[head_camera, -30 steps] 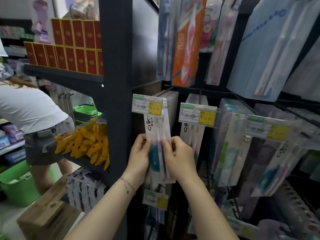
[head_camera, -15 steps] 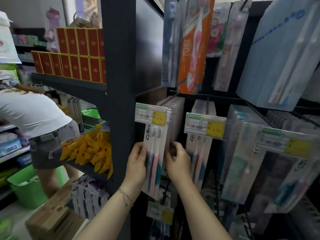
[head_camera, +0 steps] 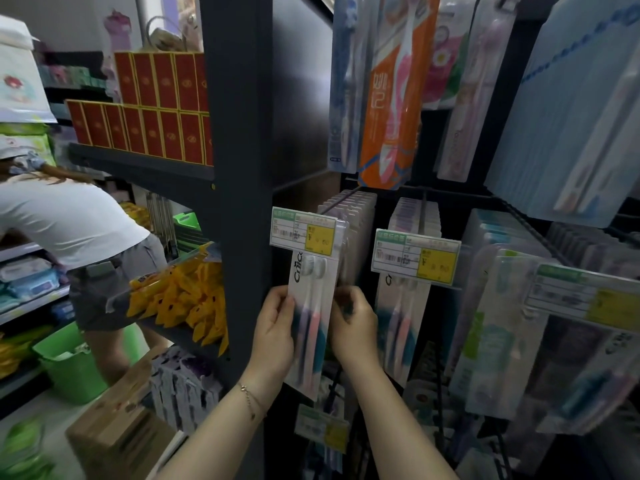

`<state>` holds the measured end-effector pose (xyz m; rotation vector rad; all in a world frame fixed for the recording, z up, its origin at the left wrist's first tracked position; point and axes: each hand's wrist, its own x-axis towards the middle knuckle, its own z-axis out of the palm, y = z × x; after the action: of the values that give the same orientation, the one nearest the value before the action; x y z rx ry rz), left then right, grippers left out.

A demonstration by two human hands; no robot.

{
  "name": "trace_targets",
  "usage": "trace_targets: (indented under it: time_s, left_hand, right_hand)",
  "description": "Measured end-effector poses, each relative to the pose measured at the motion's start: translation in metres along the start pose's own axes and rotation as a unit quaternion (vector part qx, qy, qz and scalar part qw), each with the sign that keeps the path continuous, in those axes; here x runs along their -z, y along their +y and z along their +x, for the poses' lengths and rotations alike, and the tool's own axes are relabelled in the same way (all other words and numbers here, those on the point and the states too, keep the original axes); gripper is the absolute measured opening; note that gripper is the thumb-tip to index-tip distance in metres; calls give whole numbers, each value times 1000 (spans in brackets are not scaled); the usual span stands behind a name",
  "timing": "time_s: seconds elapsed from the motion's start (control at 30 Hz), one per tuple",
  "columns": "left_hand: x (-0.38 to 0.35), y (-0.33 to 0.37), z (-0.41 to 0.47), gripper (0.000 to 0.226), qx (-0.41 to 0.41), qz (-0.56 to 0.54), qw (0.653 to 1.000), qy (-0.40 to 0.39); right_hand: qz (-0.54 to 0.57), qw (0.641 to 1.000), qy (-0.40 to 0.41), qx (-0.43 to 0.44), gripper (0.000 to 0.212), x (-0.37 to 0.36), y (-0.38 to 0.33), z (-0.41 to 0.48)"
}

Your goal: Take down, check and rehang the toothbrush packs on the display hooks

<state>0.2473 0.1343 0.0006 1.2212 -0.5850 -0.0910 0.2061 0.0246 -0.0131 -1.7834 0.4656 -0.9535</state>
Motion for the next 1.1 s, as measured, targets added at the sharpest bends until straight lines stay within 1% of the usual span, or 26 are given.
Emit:
trace_targets:
  time_s: [0.07,0.17,0.27,0.37,0.57,0.67,0.83,0.9,0.97,1.1]
  left_hand:
    - [1,1,0,23,0,7,1000,5]
    - [2,1,0,24,-3,16,1000,12]
    - [3,2,-1,24,1,19,1000,12]
    - [2,3,-3,24,7,19,1000,13]
    - [2,6,-5,23,15,22,999,21]
    - [0,8,-7,22,17,21,999,22]
    - [0,8,-6,22,7,26,999,23]
    - [-1,8,-6,22,6,26,999,26]
    - [-1,7,-7,22,6,30,999,27]
    - [0,6,-6,23,5,35,999,27]
  right_hand:
    - [-3,1000,13,-1,3,2,-2,0]
    - [6,998,47,28,5,2,-4,-2]
    - [-5,997,54,61,6,1,-3,-3]
    - [-30,995,62,66,5,1,-4,-1]
    - [-63,991,77,88,12,5,-7,-6]
    - [-49,993,64,82,13,7,-7,-12]
    - [-22,989,68,130,8,14,-21,-15]
    - [-27,990,63,125,14,18,-27,-13]
    - [-43,991,46,117,18,23,-32,-13]
    - [-113,989,-12,97,21,25,-39,-15]
